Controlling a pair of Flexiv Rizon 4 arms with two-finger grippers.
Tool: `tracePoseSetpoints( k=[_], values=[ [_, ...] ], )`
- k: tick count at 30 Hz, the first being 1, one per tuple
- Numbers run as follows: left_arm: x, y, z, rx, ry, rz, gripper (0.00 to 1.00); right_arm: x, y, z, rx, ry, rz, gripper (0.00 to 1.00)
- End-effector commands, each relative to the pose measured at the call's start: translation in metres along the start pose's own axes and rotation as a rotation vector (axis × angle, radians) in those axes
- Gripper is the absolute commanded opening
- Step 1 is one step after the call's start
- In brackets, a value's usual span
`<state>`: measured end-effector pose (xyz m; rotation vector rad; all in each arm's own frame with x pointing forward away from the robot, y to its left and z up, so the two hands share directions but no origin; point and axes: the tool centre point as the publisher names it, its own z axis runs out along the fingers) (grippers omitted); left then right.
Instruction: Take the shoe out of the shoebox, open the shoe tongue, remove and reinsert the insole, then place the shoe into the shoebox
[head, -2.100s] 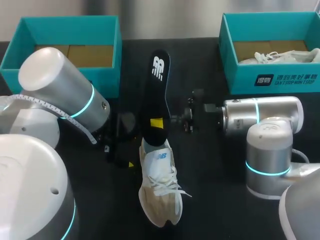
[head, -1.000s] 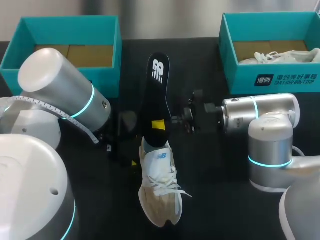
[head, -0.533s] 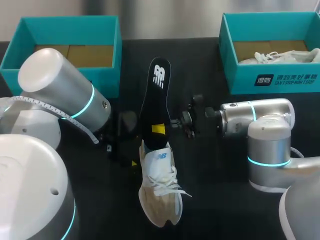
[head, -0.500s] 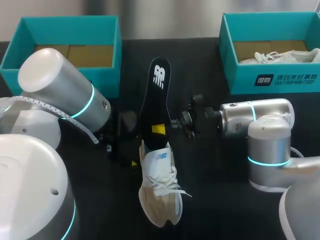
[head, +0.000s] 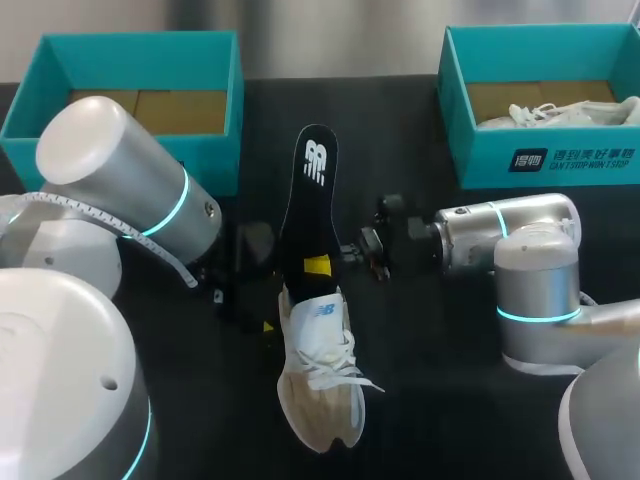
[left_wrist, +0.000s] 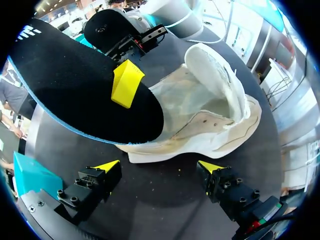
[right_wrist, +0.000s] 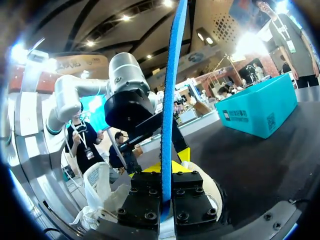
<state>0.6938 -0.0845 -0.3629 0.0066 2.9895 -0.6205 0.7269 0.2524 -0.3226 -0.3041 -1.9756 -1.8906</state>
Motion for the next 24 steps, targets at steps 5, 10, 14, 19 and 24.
tracePoseSetpoints(
  k=[5,10,14,19,24],
  values=[
    [0.001,0.001,-0.001,0.002,0.000,0.001,1.00,0.000,-0.013,0.002,0.011,0.011,0.028,0.00],
    [0.001,0.001,-0.001,0.002,0.000,0.001,1.00,0.005,-0.021,0.002,0.012,0.004,0.047,0.00],
    [0.001,0.001,-0.001,0.002,0.000,0.001,1.00,0.009,-0.027,0.003,0.026,0.000,0.074,0.00],
    [0.001,0.001,-0.001,0.002,0.000,0.001,1.00,0.012,-0.037,0.007,0.055,-0.007,0.117,0.00],
    [0.001,0.001,-0.001,0.002,0.000,0.001,1.00,0.014,-0.047,0.011,0.062,-0.018,0.152,0.00]
  ],
)
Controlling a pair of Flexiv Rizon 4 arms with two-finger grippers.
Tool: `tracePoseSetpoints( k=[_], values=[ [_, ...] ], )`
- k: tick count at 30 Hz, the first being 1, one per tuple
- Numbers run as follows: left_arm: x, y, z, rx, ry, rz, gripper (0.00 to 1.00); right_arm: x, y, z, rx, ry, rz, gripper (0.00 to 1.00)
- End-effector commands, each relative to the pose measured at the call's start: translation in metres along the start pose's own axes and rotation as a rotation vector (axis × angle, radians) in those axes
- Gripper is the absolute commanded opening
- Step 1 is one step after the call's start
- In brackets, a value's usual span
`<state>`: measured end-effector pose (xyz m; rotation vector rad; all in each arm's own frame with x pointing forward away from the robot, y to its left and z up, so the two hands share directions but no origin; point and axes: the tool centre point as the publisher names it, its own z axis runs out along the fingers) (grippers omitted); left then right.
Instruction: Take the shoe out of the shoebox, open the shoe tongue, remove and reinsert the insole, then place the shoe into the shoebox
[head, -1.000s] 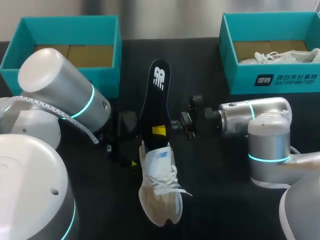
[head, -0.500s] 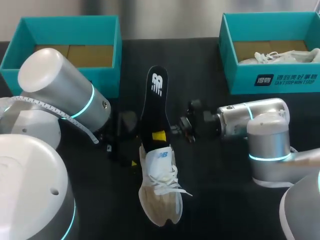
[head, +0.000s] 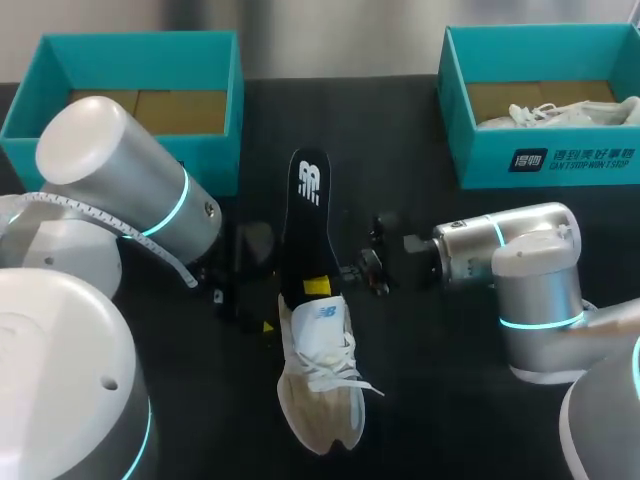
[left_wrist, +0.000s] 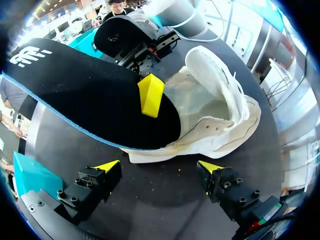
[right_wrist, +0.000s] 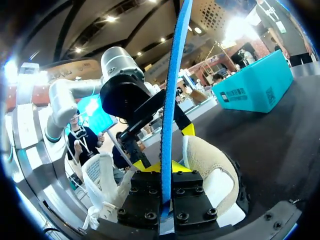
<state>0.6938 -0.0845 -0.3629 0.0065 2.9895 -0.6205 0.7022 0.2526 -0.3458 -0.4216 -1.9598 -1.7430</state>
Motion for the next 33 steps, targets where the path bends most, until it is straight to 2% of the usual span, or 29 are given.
tracePoseSetpoints(
  k=[1,18,28,33],
  values=[
    [0.001,0.001,-0.001,0.002,0.000,0.001,1.00,0.000,-0.017,0.009,0.003,-0.013,0.020,0.00],
    [0.001,0.001,-0.001,0.002,0.000,0.001,1.00,0.011,-0.045,0.003,-0.019,-0.114,0.107,0.00],
    [0.001,0.001,-0.001,0.002,0.000,0.001,1.00,0.012,-0.032,0.004,-0.008,-0.118,0.076,0.00],
    [0.001,0.001,-0.001,0.002,0.000,0.001,1.00,0.014,-0.024,0.005,-0.001,-0.114,0.049,0.10]
  ],
)
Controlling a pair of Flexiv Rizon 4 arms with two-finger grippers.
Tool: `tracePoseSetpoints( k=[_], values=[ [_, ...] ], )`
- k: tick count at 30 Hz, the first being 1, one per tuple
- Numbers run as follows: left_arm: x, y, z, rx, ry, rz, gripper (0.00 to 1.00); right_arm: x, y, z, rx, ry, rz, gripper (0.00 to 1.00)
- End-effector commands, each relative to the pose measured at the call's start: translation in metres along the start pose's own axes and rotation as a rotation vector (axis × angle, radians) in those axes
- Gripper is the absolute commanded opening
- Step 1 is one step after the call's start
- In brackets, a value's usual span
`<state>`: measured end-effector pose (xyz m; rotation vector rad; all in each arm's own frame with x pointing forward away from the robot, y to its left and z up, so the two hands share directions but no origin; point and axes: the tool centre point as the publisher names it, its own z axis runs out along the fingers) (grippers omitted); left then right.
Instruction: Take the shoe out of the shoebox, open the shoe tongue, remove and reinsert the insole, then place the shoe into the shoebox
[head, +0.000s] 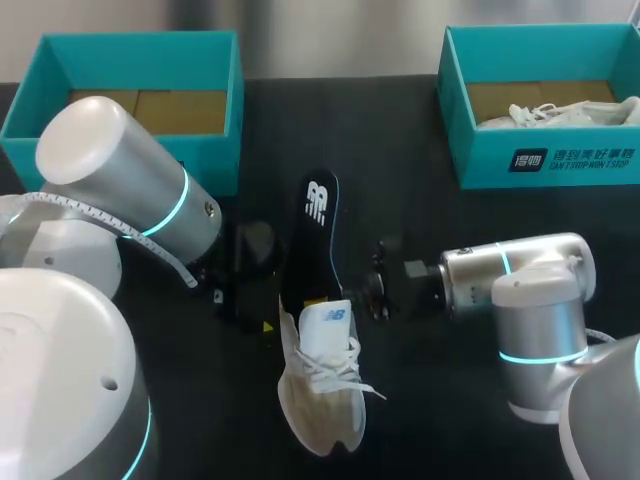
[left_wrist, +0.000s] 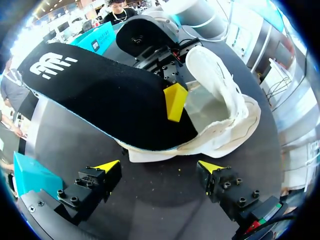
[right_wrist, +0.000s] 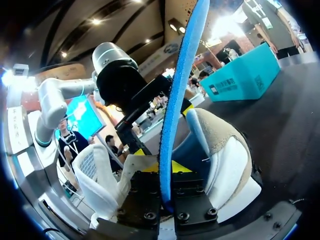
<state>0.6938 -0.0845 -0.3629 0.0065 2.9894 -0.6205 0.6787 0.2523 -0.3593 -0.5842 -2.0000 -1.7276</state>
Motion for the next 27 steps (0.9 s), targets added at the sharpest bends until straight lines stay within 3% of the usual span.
tracePoseSetpoints(
  k=[1,13,27],
  values=[
    [0.001,0.001,-0.001,0.002,0.000,0.001,1.00,0.002,0.001,0.000,0.008,0.001,-0.011,0.12],
    [0.001,0.001,-0.001,0.002,0.000,0.001,1.00,0.007,0.011,-0.005,0.017,0.005,-0.050,0.30],
    [0.001,0.001,-0.001,0.002,0.000,0.001,1.00,0.005,0.022,-0.004,0.033,0.022,-0.087,0.32]
  ],
)
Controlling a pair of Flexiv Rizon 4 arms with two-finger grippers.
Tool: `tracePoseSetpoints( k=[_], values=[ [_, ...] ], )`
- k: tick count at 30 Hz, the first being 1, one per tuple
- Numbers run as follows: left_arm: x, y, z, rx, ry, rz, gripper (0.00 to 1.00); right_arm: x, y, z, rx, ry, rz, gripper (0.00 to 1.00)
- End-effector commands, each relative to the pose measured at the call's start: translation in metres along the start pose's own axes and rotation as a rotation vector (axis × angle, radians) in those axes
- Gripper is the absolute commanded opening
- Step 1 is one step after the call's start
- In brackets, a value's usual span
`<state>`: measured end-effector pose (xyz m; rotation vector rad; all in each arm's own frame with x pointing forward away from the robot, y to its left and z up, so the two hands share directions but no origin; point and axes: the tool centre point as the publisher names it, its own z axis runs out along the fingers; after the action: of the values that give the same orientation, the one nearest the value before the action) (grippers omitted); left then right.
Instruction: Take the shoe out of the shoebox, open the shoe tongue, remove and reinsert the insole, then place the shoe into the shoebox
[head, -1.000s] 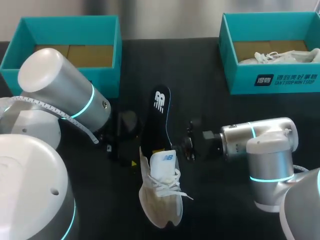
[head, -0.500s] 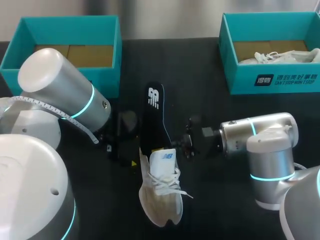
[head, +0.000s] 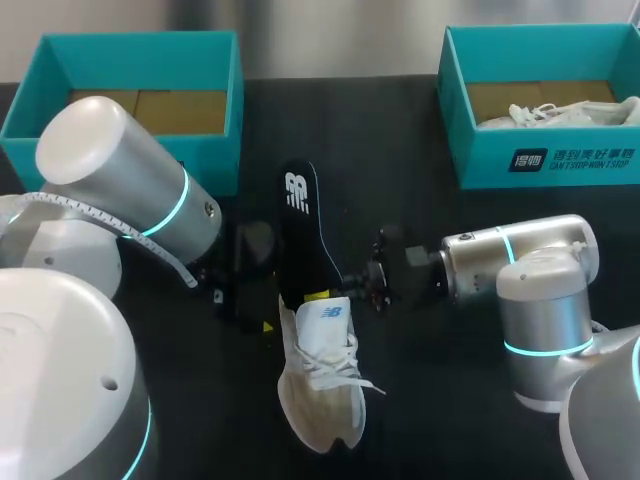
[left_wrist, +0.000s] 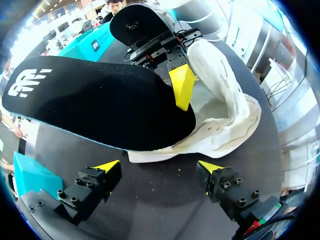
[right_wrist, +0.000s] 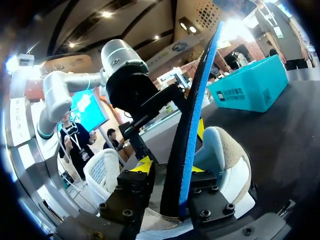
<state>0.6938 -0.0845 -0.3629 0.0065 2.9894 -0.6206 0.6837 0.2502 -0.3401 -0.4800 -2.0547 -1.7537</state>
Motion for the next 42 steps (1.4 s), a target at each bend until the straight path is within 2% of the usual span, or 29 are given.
tracePoseSetpoints(
  k=[1,13,16,19,25,26,27,28,31,42],
  values=[
    [0.001,0.001,-0.001,0.002,0.000,0.001,1.00,-0.003,0.005,0.001,0.014,0.005,-0.002,0.33],
    [0.001,0.001,-0.001,0.002,0.000,0.001,1.00,-0.005,0.014,0.003,0.022,0.015,-0.032,0.32],
    [0.001,0.001,-0.001,0.002,0.000,0.001,1.00,-0.004,0.016,0.003,0.025,0.014,-0.039,0.28],
    [0.001,0.001,-0.001,0.002,0.000,0.001,1.00,-0.004,0.017,0.003,0.023,0.012,-0.041,0.19],
    [0.001,0.001,-0.001,0.002,0.000,0.001,1.00,-0.004,0.025,0.003,0.021,0.011,-0.054,0.19],
    [0.001,0.001,-0.001,0.002,0.000,0.001,1.00,-0.005,0.027,0.003,0.021,0.010,-0.055,0.15],
    [0.001,0.001,-0.001,0.002,0.000,0.001,1.00,-0.006,0.027,0.003,0.021,0.010,-0.056,0.00],
    [0.001,0.001,-0.001,0.002,0.000,0.001,1.00,-0.006,0.028,0.003,0.020,0.011,-0.056,0.00],
    [0.001,0.001,-0.001,0.002,0.000,0.001,1.00,-0.009,0.024,0.003,0.017,0.010,-0.047,0.00],
    [0.001,0.001,-0.001,0.002,0.000,0.001,1.00,-0.004,-0.008,0.001,-0.001,-0.010,0.024,0.00]
  ],
)
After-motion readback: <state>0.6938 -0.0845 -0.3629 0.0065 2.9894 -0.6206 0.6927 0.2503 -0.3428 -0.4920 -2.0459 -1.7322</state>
